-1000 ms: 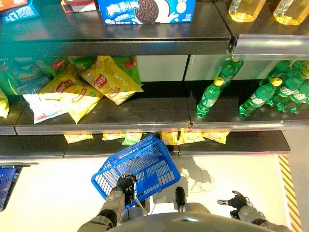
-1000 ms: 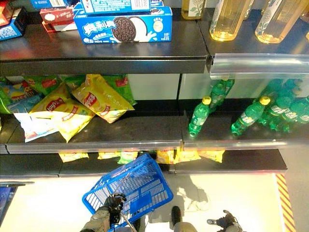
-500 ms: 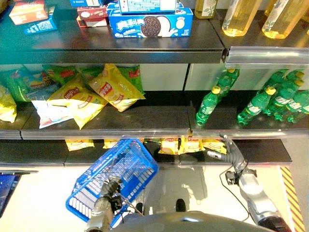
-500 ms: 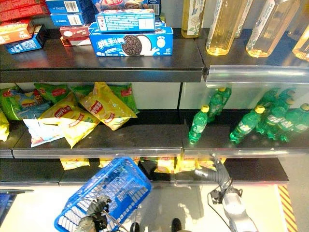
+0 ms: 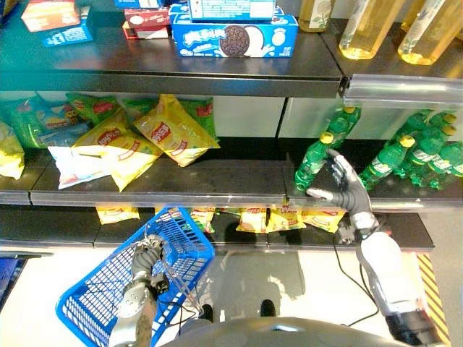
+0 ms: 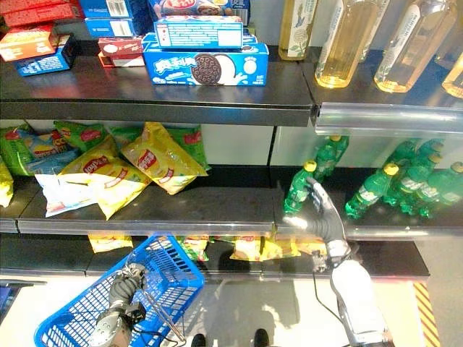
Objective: Pick up the snacks into the basket
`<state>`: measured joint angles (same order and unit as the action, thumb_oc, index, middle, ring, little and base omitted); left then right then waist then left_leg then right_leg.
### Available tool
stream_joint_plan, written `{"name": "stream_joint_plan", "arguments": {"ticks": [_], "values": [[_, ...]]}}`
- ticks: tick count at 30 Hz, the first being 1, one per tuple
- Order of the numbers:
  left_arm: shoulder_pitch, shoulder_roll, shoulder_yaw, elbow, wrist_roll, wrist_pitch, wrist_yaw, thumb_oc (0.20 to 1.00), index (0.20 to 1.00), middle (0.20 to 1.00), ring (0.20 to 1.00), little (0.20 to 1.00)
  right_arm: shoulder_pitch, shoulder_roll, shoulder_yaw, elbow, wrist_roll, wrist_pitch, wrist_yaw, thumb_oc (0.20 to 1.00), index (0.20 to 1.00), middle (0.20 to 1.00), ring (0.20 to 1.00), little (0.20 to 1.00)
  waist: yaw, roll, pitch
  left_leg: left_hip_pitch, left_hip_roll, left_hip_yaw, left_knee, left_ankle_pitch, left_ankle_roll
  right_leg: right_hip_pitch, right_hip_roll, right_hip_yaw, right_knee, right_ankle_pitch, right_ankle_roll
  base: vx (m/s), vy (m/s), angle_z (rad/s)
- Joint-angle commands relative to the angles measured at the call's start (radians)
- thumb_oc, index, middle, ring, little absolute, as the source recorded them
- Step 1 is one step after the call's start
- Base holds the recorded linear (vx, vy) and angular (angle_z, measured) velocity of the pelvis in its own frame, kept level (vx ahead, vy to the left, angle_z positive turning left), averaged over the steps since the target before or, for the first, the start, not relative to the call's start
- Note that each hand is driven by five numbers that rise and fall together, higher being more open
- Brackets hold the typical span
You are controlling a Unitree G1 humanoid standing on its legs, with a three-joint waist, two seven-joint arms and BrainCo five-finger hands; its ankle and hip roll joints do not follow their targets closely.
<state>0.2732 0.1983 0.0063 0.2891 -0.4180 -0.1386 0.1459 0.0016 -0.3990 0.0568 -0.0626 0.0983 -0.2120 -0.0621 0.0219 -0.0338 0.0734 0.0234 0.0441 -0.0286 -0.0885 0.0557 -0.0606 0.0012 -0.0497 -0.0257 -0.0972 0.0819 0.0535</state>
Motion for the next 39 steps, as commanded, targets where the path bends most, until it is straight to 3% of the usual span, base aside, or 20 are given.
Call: {"name": "stream_joint_plan", "arguments": {"ticks": [1, 12, 17, 24, 29, 32, 39], "values": [[-0.074, 0.084, 0.013, -0.256, 0.005, -0.156, -0.028, 0.2, 0.2, 0.2, 0.2, 0.2, -0.127, -0.032, 0.009, 0.002, -0.021, -0.03, -0.039, 1.0, 1.0, 1.0, 1.0, 1.0, 0.064, -0.01, 0.002, -0.015, -0.061, -0.007, 0.009, -0.055, 0.029, 0.044, -0.046, -0.061, 0.01, -0.089, 0.109, -0.04, -0.001, 0.14], [-0.065, 0.089, -0.001, -0.28, -0.033, -0.16, -0.059, 0.2, 0.2, 0.2, 0.2, 0.2, -0.178, -0.031, 0.04, 0.0, 0.033, -0.033, -0.009, 1.0, 1.0, 1.0, 1.0, 1.0, 0.135, -0.028, 0.025, -0.055, -0.081, -0.097, 0.012, -0.035, 0.029, 0.053, -0.063, -0.156, 0.01, -0.09, 0.108, -0.02, -0.006, 0.36], [-0.104, 0.125, -0.028, -0.331, -0.057, -0.153, -0.045, 0.2, 0.2, 0.2, 0.2, 0.2, -0.291, -0.037, 0.07, 0.174, -0.045, 0.036, -0.115, 1.0, 1.0, 1.0, 1.0, 1.0, 0.162, -0.031, 0.061, -0.094, -0.094, -0.124, 0.028, -0.03, 0.036, 0.008, -0.07, -0.171, 0.058, -0.096, 0.105, -0.08, 0.002, 0.14], [-0.162, 0.18, -0.077, -0.428, -0.077, -0.157, -0.027, 0.2, 0.2, 0.2, 0.2, 0.2, -0.488, -0.019, 0.049, 0.434, 0.039, 0.09, -0.27, 1.0, 1.0, 1.0, 1.0, 1.0, 0.2, -0.018, 0.169, -0.25, -0.13, -0.167, 0.167, -0.048, 0.05, -0.111, -0.095, -0.218, 0.152, -0.1, 0.093, -0.14, 0.018, 0.25], [-0.195, 0.198, -0.106, -0.471, -0.1, -0.167, -0.017, 0.2, 0.2, 0.2, 0.2, 0.2, -0.663, -0.074, 0.035, 0.628, 0.074, 0.127, -0.355, 1.0, 1.0, 1.0, 1.0, 1.0, 0.217, -0.021, 0.215, -0.314, -0.139, -0.17, 0.214, -0.052, 0.05, -0.162, -0.099, -0.216, 0.181, -0.099, 0.087, -0.08, 0.032, 0.04], [-0.207, 0.215, -0.126, -0.49, -0.088, -0.162, -0.013, 0.2, 0.2, 0.2, 0.2, 0.2, -0.763, -0.1, 0.029, 0.728, 0.126, 0.138, -0.384, 1.0, 1.0, 1.0, 1.0, 1.0, 0.222, -0.023, 0.233, -0.329, -0.14, -0.174, 0.224, -0.054, 0.048, -0.176, -0.1, -0.219, 0.188, -0.1, 0.085, -0.01, 0.033, 0.06], [-0.229, 0.237, -0.155, -0.508, -0.071, -0.165, -0.007, 0.2, 0.2, 0.2, 0.2, 0.2, -0.934, -0.157, 0.086, 0.748, 0.127, 0.129, -0.403, 1.0, 1.0, 1.0, 1.0, 1.0, 0.227, -0.032, 0.264, -0.346, -0.138, -0.168, 0.22, -0.048, 0.043, -0.196, -0.098, -0.208, 0.185, -0.091, 0.089, 0.0, 0.016, 0.02]]}}
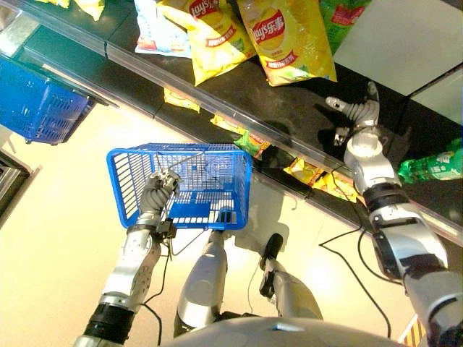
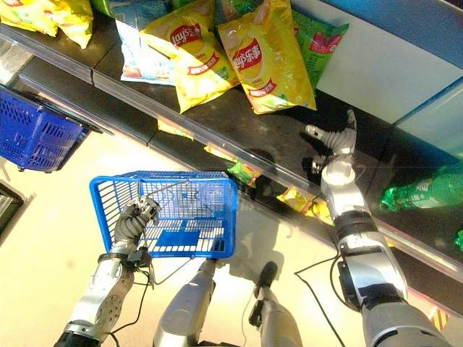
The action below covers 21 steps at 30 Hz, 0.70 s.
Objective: Pick up the snacks into the basket
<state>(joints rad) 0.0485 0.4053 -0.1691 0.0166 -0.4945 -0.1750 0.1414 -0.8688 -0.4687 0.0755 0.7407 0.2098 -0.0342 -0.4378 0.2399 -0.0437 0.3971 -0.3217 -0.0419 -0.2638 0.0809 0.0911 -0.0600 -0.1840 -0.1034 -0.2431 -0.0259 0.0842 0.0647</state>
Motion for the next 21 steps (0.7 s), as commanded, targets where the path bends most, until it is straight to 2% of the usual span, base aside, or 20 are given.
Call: {"name": "stream_joint_plan", "arguments": {"ticks": [1, 8, 12, 17, 20, 21], "values": [[-0.011, 0.036, 0.016, -0.239, 0.011, -0.13, 0.001, 0.2, 0.2, 0.2, 0.2, 0.2, -0.111, -0.106, 0.085, -0.048, 0.018, -0.053, -0.03, 1.0, 1.0, 1.0, 1.0, 1.0, 0.012, -0.028, -0.057, -0.003, -0.052, 0.067, 0.047, -0.081, 0.041, -0.012, -0.044, 0.008, 0.109, -0.091, 0.078, 0.0, 0.0, 0.0], [-0.026, 0.05, 0.008, -0.254, 0.016, -0.132, 0.014, 0.2, 0.2, 0.2, 0.2, 0.2, -0.255, -0.139, 0.137, -0.009, 0.055, -0.071, -0.034, 1.0, 1.0, 1.0, 1.0, 1.0, 0.014, -0.056, -0.056, 0.0, -0.049, 0.059, 0.033, -0.077, 0.036, -0.002, -0.042, 0.004, 0.089, -0.085, 0.081, 0.0, 0.0, 0.0], [-0.032, 0.058, 0.008, -0.264, 0.018, -0.135, 0.017, 0.2, 0.2, 0.2, 0.2, 0.2, -0.306, -0.123, 0.16, 0.008, 0.105, -0.09, -0.022, 1.0, 1.0, 1.0, 1.0, 1.0, 0.015, -0.07, -0.058, 0.004, -0.05, 0.058, 0.029, -0.077, 0.034, 0.002, -0.04, 0.002, 0.082, -0.082, 0.082, 0.01, 0.001, 0.06], [-0.029, 0.069, 0.022, -0.263, 0.022, -0.133, 0.014, 0.2, 0.2, 0.2, 0.2, 0.2, -0.326, -0.112, 0.206, 0.002, 0.185, -0.098, 0.054, 1.0, 1.0, 1.0, 1.0, 1.0, 0.018, -0.089, -0.062, 0.009, -0.047, 0.054, 0.02, -0.075, 0.031, 0.01, -0.039, -0.004, 0.075, -0.082, 0.083, 0.0, 0.0, 0.0], [-0.025, 0.072, 0.027, -0.264, 0.019, -0.133, 0.014, 0.2, 0.2, 0.2, 0.2, 0.2, -0.334, -0.106, 0.215, 0.004, 0.197, -0.098, 0.064, 1.0, 1.0, 1.0, 1.0, 1.0, 0.018, -0.091, -0.061, 0.011, -0.047, 0.054, 0.018, -0.075, 0.031, 0.012, -0.04, -0.005, 0.073, -0.081, 0.083, 0.0, 0.0, 0.0], [-0.016, 0.079, 0.037, -0.274, 0.016, -0.131, 0.017, 0.2, 0.2, 0.2, 0.2, 0.2, -0.358, -0.077, 0.234, 0.039, 0.211, -0.092, 0.083, 1.0, 1.0, 1.0, 1.0, 1.0, 0.022, -0.098, -0.063, 0.016, -0.046, 0.056, 0.012, -0.075, 0.031, 0.014, -0.04, -0.005, 0.07, -0.075, 0.085, 0.0, 0.0, 0.0]]}}
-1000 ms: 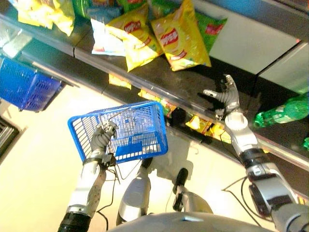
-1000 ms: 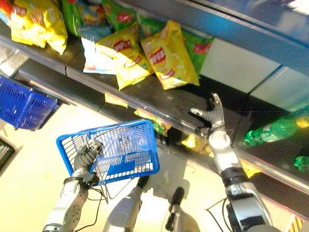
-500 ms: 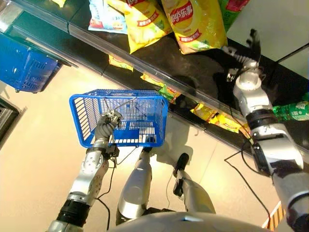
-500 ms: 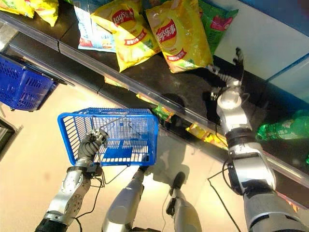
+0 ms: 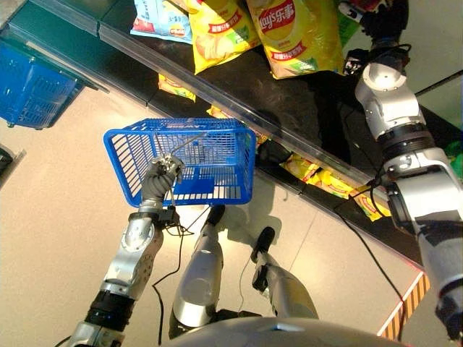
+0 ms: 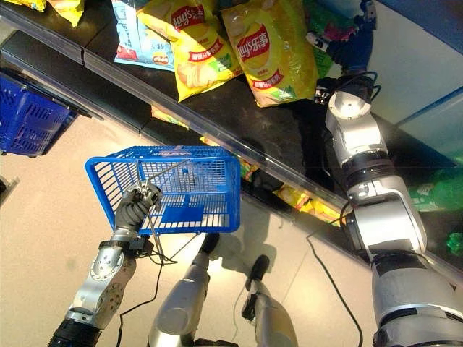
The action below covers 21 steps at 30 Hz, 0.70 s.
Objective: Pick up the snacks into the basket
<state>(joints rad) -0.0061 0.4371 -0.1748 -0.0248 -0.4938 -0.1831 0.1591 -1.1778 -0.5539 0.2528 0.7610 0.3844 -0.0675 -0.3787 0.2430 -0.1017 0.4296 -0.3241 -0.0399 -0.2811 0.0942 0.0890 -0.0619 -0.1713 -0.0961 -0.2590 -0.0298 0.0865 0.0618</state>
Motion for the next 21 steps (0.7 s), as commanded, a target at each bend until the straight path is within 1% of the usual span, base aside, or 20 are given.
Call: {"name": "stream_joint_plan", "arguments": {"ticks": [1, 2, 3, 4, 6, 7, 10, 11, 12, 14, 15, 16, 17, 21], "values": [[0.039, 0.047, 0.044, -0.233, 0.015, -0.123, -0.001, 0.2, 0.2, 0.2, 0.2, 0.2, -0.051, 0.009, 0.057, 0.021, 0.037, -0.059, 0.024, 1.0, 1.0, 1.0, 1.0, 1.0, 0.018, -0.04, -0.096, 0.018, -0.048, 0.074, -0.002, -0.072, 0.033, 0.001, -0.047, 0.011, 0.074, -0.077, 0.088, 0.0, 0.0, 0.0], [0.038, 0.049, 0.044, -0.238, 0.012, -0.121, -0.001, 0.2, 0.2, 0.2, 0.2, 0.2, -0.071, 0.029, 0.071, 0.069, 0.049, -0.05, 0.035, 1.0, 1.0, 1.0, 1.0, 1.0, 0.022, -0.043, -0.095, 0.017, -0.049, 0.075, -0.002, -0.072, 0.032, -0.001, -0.047, 0.013, 0.074, -0.073, 0.088, 0.0, 0.0, 0.0], [0.038, 0.049, 0.045, -0.238, 0.012, -0.12, -0.001, 0.2, 0.2, 0.2, 0.2, 0.2, -0.074, 0.03, 0.072, 0.072, 0.05, -0.052, 0.036, 1.0, 1.0, 1.0, 1.0, 1.0, 0.021, -0.043, -0.094, 0.017, -0.048, 0.075, -0.002, -0.072, 0.032, -0.001, -0.047, 0.013, 0.074, -0.073, 0.088, 0.0, 0.0, 0.0], [0.031, 0.055, 0.045, -0.242, 0.011, -0.117, -0.003, 0.2, 0.2, 0.2, 0.2, 0.2, -0.098, 0.057, 0.084, 0.138, 0.067, -0.037, 0.056, 1.0, 1.0, 1.0, 1.0, 1.0, 0.028, -0.046, -0.091, 0.014, -0.047, 0.074, -0.002, -0.07, 0.031, -0.004, -0.047, 0.012, 0.073, -0.069, 0.089, 0.0, 0.0, 0.0], [0.024, 0.054, 0.043, -0.25, 0.004, -0.114, -0.008, 0.2, 0.2, 0.2, 0.2, 0.2, -0.118, 0.08, 0.091, 0.22, 0.086, -0.02, 0.075, 1.0, 1.0, 1.0, 1.0, 1.0, 0.037, -0.047, -0.086, 0.011, -0.049, 0.07, 0.001, -0.071, 0.031, -0.005, -0.046, 0.01, 0.074, -0.069, 0.089, 0.0, 0.0, 0.0], [0.024, 0.054, 0.044, -0.25, 0.003, -0.113, -0.009, 0.2, 0.2, 0.2, 0.2, 0.2, -0.122, 0.081, 0.092, 0.225, 0.088, -0.022, 0.077, 1.0, 1.0, 1.0, 1.0, 1.0, 0.036, -0.047, -0.085, 0.01, -0.049, 0.07, 0.001, -0.071, 0.031, -0.005, -0.046, 0.01, 0.074, -0.07, 0.089, 0.0, 0.0, 0.0], [0.008, 0.053, 0.043, -0.254, -0.006, -0.107, -0.017, 0.2, 0.2, 0.2, 0.2, 0.2, -0.134, 0.101, 0.082, 0.317, 0.128, -0.002, 0.106, 1.0, 1.0, 1.0, 1.0, 1.0, 0.055, -0.047, -0.071, -0.003, -0.057, 0.052, 0.02, -0.074, 0.03, -0.004, -0.049, -0.005, 0.079, -0.072, 0.089, 0.01, -0.017, 0.04], [0.008, 0.053, 0.043, -0.255, -0.006, -0.107, -0.017, 0.2, 0.2, 0.2, 0.2, 0.2, -0.135, 0.101, 0.082, 0.319, 0.128, -0.003, 0.108, 1.0, 1.0, 1.0, 1.0, 1.0, 0.054, -0.047, -0.071, -0.004, -0.057, 0.052, 0.022, -0.074, 0.03, -0.004, -0.049, -0.006, 0.08, -0.072, 0.089, 0.04, -0.036, 0.19], [0.0, 0.051, 0.041, -0.251, -0.005, -0.106, -0.017, 0.2, 0.2, 0.2, 0.2, 0.2, -0.13, 0.104, 0.088, 0.334, 0.126, 0.003, 0.127, 1.0, 1.0, 1.0, 1.0, 1.0, 0.065, -0.046, -0.063, -0.006, -0.058, 0.04, 0.03, -0.081, 0.029, 0.002, -0.047, -0.013, 0.083, -0.079, 0.089, 0.02, -0.02, 0.2], [-0.004, 0.049, 0.038, -0.249, -0.005, -0.106, -0.02, 0.2, 0.2, 0.2, 0.2, 0.2, -0.129, 0.102, 0.089, 0.343, 0.123, 0.005, 0.132, 1.0, 1.0, 1.0, 1.0, 1.0, 0.068, -0.046, -0.061, -0.012, -0.062, 0.032, 0.032, -0.076, 0.029, 0.002, -0.05, -0.019, 0.08, -0.074, 0.091, 0.02, -0.021, 0.16], [-0.009, 0.044, 0.034, -0.246, -0.006, -0.104, -0.02, 0.2, 0.2, 0.2, 0.2, 0.2, -0.117, 0.103, 0.073, 0.365, 0.131, 0.005, 0.128, 1.0, 1.0, 1.0, 1.0, 1.0, 0.077, -0.043, -0.06, -0.014, -0.065, 0.024, 0.037, -0.084, 0.029, 0.01, -0.052, -0.029, 0.078, -0.08, 0.091, 0.02, -0.014, 0.11], [-0.01, 0.045, 0.033, -0.246, -0.006, -0.104, -0.02, 0.2, 0.2, 0.2, 0.2, 0.2, -0.117, 0.102, 0.072, 0.366, 0.131, 0.005, 0.128, 1.0, 1.0, 1.0, 1.0, 1.0, 0.075, -0.043, -0.061, -0.018, -0.068, 0.022, 0.035, -0.077, 0.029, 0.007, -0.054, -0.031, 0.076, -0.075, 0.091, 0.05, -0.012, 0.22], [-0.017, 0.041, 0.03, -0.246, -0.007, -0.105, -0.018, 0.2, 0.2, 0.2, 0.2, 0.2, -0.114, 0.104, 0.06, 0.4, 0.137, 0.009, 0.126, 1.0, 1.0, 1.0, 1.0, 1.0, 0.086, -0.038, -0.062, -0.018, -0.071, 0.016, 0.04, -0.084, 0.03, 0.011, -0.056, -0.035, 0.077, -0.079, 0.093, 0.02, 0.002, 0.19], [-0.037, 0.035, 0.021, -0.245, -0.008, -0.105, -0.015, 0.2, 0.2, 0.2, 0.2, 0.2, -0.111, 0.096, 0.044, 0.424, 0.149, 0.009, 0.126, 1.0, 1.0, 1.0, 1.0, 1.0, 0.097, -0.031, -0.061, -0.026, -0.079, 0.004, 0.046, -0.087, 0.03, 0.014, -0.062, -0.048, 0.077, -0.08, 0.094, 0.02, 0.006, 0.07]]}}
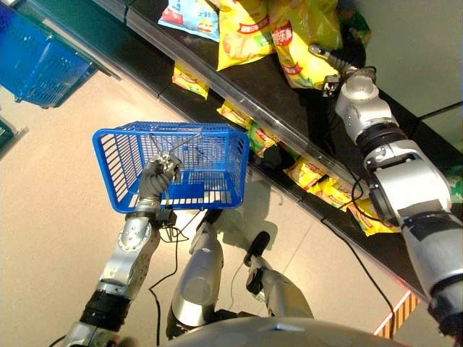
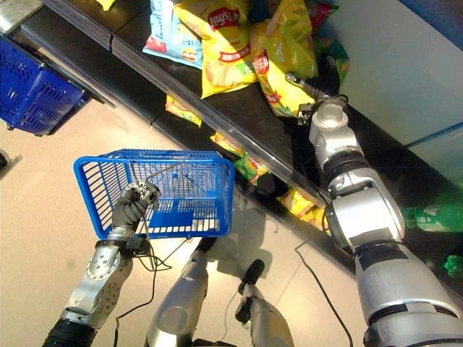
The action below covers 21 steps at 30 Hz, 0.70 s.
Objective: Pick up the snacks into the basket
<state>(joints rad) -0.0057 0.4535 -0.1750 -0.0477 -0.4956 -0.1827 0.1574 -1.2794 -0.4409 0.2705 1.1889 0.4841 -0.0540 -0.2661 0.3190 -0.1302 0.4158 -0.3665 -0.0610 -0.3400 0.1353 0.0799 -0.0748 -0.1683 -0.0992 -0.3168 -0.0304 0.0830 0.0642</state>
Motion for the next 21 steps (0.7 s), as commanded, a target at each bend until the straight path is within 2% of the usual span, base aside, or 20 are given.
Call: {"name": "stream_joint_plan", "arguments": {"ticks": [1, 4, 5, 6, 7, 17, 21], "values": [[-0.04, 0.019, 0.02, -0.221, -0.009, -0.105, -0.014, 0.2, 0.2, 0.2, 0.2, 0.2, -0.008, -0.018, 0.023, 0.001, 0.049, -0.003, 0.014, 1.0, 1.0, 1.0, 1.0, 1.0, 0.026, 0.0, -0.047, 0.015, -0.06, 0.058, 0.006, -0.078, 0.044, 0.012, -0.061, 0.007, 0.078, -0.076, 0.091, 0.03, 0.003, 0.14], [-0.052, 0.017, 0.011, -0.216, -0.013, -0.102, -0.015, 0.2, 0.2, 0.2, 0.2, 0.2, -0.01, -0.024, 0.011, 0.032, 0.048, 0.007, 0.014, 1.0, 1.0, 1.0, 1.0, 1.0, 0.04, 0.008, -0.048, 0.007, -0.069, 0.044, 0.012, -0.078, 0.045, 0.014, -0.068, -0.006, 0.077, -0.076, 0.091, 0.03, 0.002, 0.2], [-0.055, 0.015, 0.006, -0.215, -0.013, -0.102, -0.016, 0.2, 0.2, 0.2, 0.2, 0.2, -0.014, -0.026, 0.009, 0.041, 0.044, 0.009, 0.011, 0.937, 0.937, 0.937, 0.937, 0.937, 0.043, 0.011, -0.048, 0.006, -0.071, 0.04, 0.012, -0.078, 0.045, 0.015, -0.068, -0.008, 0.077, -0.076, 0.091, 0.02, -0.003, 0.12], [-0.058, 0.013, 0.003, -0.213, -0.012, -0.101, -0.014, 0.2, 0.2, 0.2, 0.2, 0.2, -0.014, -0.028, 0.009, 0.046, 0.037, 0.01, 0.005, 0.423, 0.423, 0.423, 0.423, 0.423, 0.046, 0.012, -0.049, 0.005, -0.073, 0.038, 0.012, -0.077, 0.045, 0.016, -0.069, -0.01, 0.076, -0.077, 0.092, 0.03, 0.008, 0.08], [-0.064, 0.011, 0.002, -0.213, -0.011, -0.101, -0.015, 0.2, 0.2, 0.2, 0.2, 0.2, -0.01, -0.031, 0.008, 0.046, 0.031, 0.009, 0.002, 0.2, 0.2, 0.2, 0.2, 0.2, 0.048, 0.013, -0.05, 0.007, -0.075, 0.036, 0.011, -0.077, 0.045, 0.018, -0.07, -0.012, 0.074, -0.077, 0.092, 0.03, 0.017, 0.1], [-0.063, 0.012, 0.007, -0.189, -0.014, -0.099, -0.002, 0.2, 0.2, 0.2, 0.2, 0.2, 0.057, -0.009, 0.005, -0.031, 0.006, 0.002, 0.0, 0.2, 0.2, 0.2, 0.2, 0.2, 0.032, 0.015, -0.074, 0.035, -0.074, 0.055, 0.019, -0.092, 0.055, 0.042, -0.077, 0.004, 0.073, -0.082, 0.091, 0.01, 0.007, 0.05], [-0.034, 0.02, 0.018, -0.184, -0.015, -0.094, -0.005, 0.2, 0.2, 0.2, 0.2, 0.2, 0.132, -0.055, 0.023, -0.182, -0.073, -0.002, -0.016, 0.2, 0.2, 0.2, 0.2, 0.2, -0.005, 0.011, -0.104, 0.053, -0.064, 0.094, -0.001, -0.085, 0.058, 0.044, -0.083, 0.025, 0.059, -0.065, 0.096, -0.03, 0.02, -0.14]]}}
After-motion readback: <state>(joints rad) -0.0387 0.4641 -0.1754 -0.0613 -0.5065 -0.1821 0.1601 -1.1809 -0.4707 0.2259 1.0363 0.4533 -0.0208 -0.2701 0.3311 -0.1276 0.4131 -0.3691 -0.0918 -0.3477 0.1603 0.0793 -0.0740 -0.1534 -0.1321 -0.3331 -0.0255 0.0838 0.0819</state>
